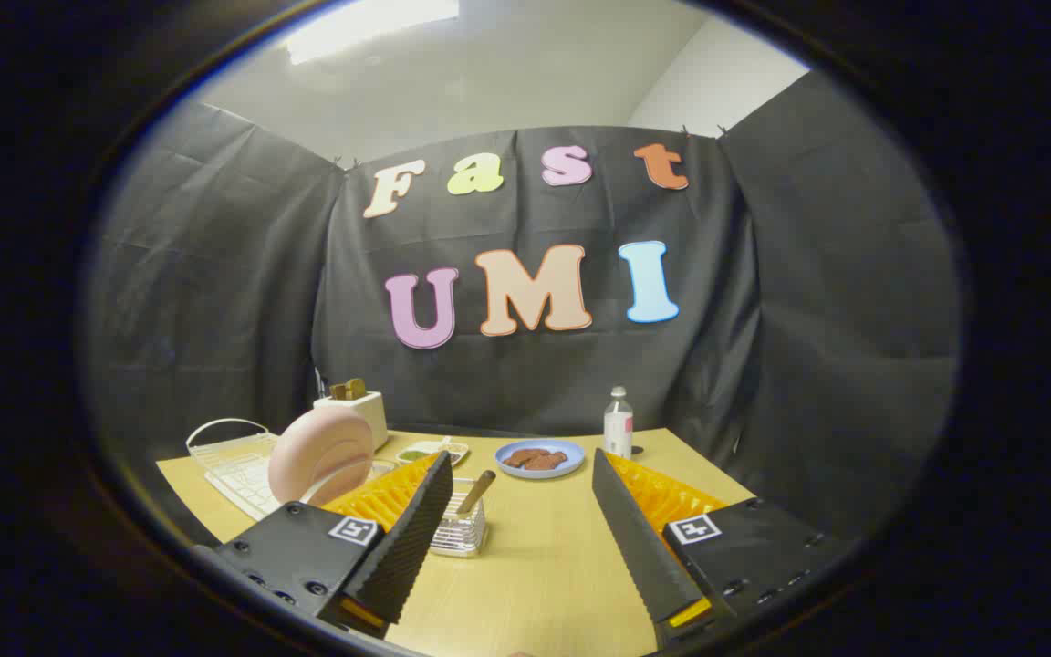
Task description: Take the plate from the dish rack, then take the spoon from the basket and place it into the plate.
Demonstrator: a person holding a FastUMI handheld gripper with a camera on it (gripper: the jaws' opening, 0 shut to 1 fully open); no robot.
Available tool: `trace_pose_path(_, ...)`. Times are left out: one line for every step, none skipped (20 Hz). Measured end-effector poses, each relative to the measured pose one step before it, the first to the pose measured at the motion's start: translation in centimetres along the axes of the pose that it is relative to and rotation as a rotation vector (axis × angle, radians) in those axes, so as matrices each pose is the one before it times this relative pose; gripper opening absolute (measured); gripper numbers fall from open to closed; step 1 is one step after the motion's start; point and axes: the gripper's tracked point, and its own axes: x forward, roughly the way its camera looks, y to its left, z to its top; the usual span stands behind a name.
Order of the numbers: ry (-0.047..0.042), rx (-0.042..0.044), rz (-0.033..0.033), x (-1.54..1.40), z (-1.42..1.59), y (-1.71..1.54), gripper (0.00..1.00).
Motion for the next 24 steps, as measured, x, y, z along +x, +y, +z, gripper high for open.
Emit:
trace_pose_path(0.00198, 0.00652, 0.00961, 0.011, 0.014, 0.270, 0.99)
trace_pose_path(-0.00090, 0.00490, 0.00850, -0.020, -0.007, 0.219, 0.99)
trace_pose_path(0.00035, 0.00206, 0.00417, 0.060, 0.080, 0.083, 0.99)
trace_pose_path(0.00019, -0.00102, 0.00034, -0.005, -0.118, -0.041, 0.99)
trace_pose_path(0.00031, -0.00383, -0.00279, 0.006, 0.017, -0.082, 0.99)
trace_pose_path(0.00183, -0.00510, -0.00527, 0.020, -0.076, -0.122, 0.99)
trace_pose_path(0.00230, -0.00481, -0.00620, -0.010, -0.076, -0.157, 0.99)
trace_pose_path(0.00228, -0.00324, -0.00620, -0.024, -0.075, -0.106, 0.99)
trace_pose_path(0.00280, -0.00159, -0.00430, 0.035, -0.036, -0.120, 0.99)
trace_pose_path(-0.00185, -0.00002, -0.00291, -0.026, -0.010, -0.031, 0.99)
trace_pose_path(-0.00097, 0.00035, -0.00189, 0.006, 0.121, -0.037, 0.99)
trace_pose_path(-0.00038, 0.00204, -0.00142, 0.016, -0.094, -0.064, 0.99)
trace_pose_path(0.00029, 0.00264, -0.00078, 0.016, 0.053, 0.023, 0.99)
trace_pose_path(0.00132, 0.00254, -0.00162, -0.037, -0.079, -0.029, 0.99)
trace_pose_path(0.00147, 0.00195, -0.00220, 0.003, -0.018, -0.017, 0.99)
trace_pose_path(0.00220, 0.00031, -0.00369, -0.005, -0.027, -0.077, 0.99)
trace_pose_path(0.00161, 0.00072, -0.00530, 0.050, 0.028, -0.030, 0.99)
trace_pose_path(0.00339, 0.00207, -0.00412, -0.021, -0.025, 0.111, 0.99)
trace_pose_path(0.00447, 0.00143, 0.00643, -0.044, 0.027, 0.429, 0.99)
trace_pose_path(0.00252, 0.00163, 0.01658, -0.039, -0.010, 0.865, 0.99)
trace_pose_path(-0.00111, 0.00302, 0.02207, 0.005, 0.209, 0.892, 0.99)
trace_pose_path(0.00160, 0.00499, 0.02118, 0.199, 0.175, 0.842, 0.99)
trace_pose_path(0.01441, 0.00639, 0.02045, 0.332, 0.122, 0.842, 0.99)
trace_pose_path(0.02365, 0.01003, 0.01567, 0.359, -0.076, 0.711, 0.99)
